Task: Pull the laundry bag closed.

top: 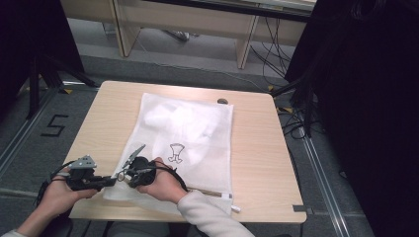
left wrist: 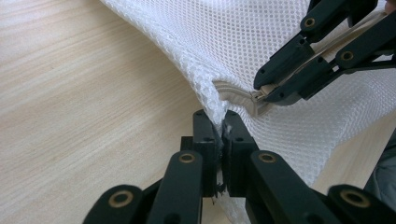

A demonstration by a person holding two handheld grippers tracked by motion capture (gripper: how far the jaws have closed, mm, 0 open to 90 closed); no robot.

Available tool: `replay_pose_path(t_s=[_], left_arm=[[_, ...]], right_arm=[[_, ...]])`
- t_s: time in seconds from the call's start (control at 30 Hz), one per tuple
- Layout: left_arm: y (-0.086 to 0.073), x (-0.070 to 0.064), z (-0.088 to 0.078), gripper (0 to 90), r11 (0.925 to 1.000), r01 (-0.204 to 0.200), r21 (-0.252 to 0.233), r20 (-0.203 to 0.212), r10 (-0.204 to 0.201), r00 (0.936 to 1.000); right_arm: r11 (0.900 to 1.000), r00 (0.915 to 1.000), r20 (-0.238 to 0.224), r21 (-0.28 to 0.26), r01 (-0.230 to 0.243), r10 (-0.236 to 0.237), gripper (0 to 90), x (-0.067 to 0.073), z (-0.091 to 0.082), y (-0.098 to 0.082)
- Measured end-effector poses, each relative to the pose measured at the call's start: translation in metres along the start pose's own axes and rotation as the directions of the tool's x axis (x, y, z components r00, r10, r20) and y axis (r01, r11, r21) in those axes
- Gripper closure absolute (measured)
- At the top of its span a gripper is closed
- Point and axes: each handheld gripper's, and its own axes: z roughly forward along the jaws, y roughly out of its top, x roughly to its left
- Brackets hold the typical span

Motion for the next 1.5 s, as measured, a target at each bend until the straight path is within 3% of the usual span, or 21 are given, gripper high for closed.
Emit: replay_pose_path(t_s=[0.17, 0.23, 0.27, 0.5, 0.83, 0.87, 0.9, 1.27, 1.33, 1.4, 1.5], left_arm=[[0.000, -0.002, 0.002, 85.4, 0.9998, 0.015, -0.009, -0.005, -0.015, 0.9999], [0.000, -0.002, 0.001, 85.4, 0.9997, 0.019, 0.013, -0.003, -0.018, 0.9998], [0.000, -0.001, 0.001, 85.3, 0.9999, -0.013, 0.008, -0.014, 0.013, 0.9998], [0.001, -0.001, 0.000, 85.3, 0.9995, -0.019, 0.023, -0.023, 0.019, 0.9995], [0.000, -0.001, 0.001, 85.3, 0.9999, -0.011, 0.013, -0.025, 0.012, 0.9996], [0.000, -0.002, 0.002, 85.4, 0.9999, 0.014, 0.004, -0.021, -0.014, 0.9997], [0.000, 0.000, 0.001, 85.4, 0.9998, -0.015, 0.015, -0.020, 0.016, 0.9997], [0.000, -0.001, 0.001, 85.4, 0.9998, -0.016, 0.014, -0.022, 0.016, 0.9996], [-0.001, -0.002, 0.002, 85.3, 1.0000, 0.004, -0.002, -0.020, -0.004, 0.9998], [-0.001, 0.000, 0.001, 85.3, 0.9997, -0.019, 0.016, -0.021, 0.019, 0.9996], [-0.001, -0.001, 0.002, 85.4, 1.0000, 0.002, 0.000, -0.021, -0.002, 0.9998]], right_arm=[[1.000, 1.0000, -0.007, -0.002, -0.002, 0.002, 82.3, -0.001, 0.000, -0.003], [1.000, 0.9999, -0.011, 0.000, -0.003, 0.003, 82.3, -0.001, -0.001, -0.005], [1.000, 1.0000, -0.005, 0.000, -0.006, 0.006, 82.3, -0.001, -0.001, -0.005], [1.000, 1.0000, -0.002, 0.004, 0.000, 0.000, 82.3, -0.001, -0.003, -0.006], [1.000, 0.9999, 0.000, 0.011, -0.014, 0.014, 82.3, 0.000, -0.003, -0.010], [1.000, 1.0000, -0.006, 0.011, -0.005, 0.005, 82.3, -0.001, -0.004, -0.012], [1.000, 1.0000, -0.005, 0.010, -0.003, 0.003, 82.3, -0.002, -0.004, -0.012], [1.000, 0.9999, -0.008, 0.014, -0.012, 0.012, 82.3, -0.003, -0.007, -0.017], [1.000, 0.9999, -0.002, 0.016, -0.011, 0.011, 82.3, -0.003, -0.007, -0.018], [1.000, 0.9998, -0.007, 0.015, -0.017, 0.017, 82.3, -0.003, -0.008, -0.019], [1.000, 0.9998, -0.003, 0.014, -0.019, 0.019, 82.3, -0.004, -0.010, -0.021]])
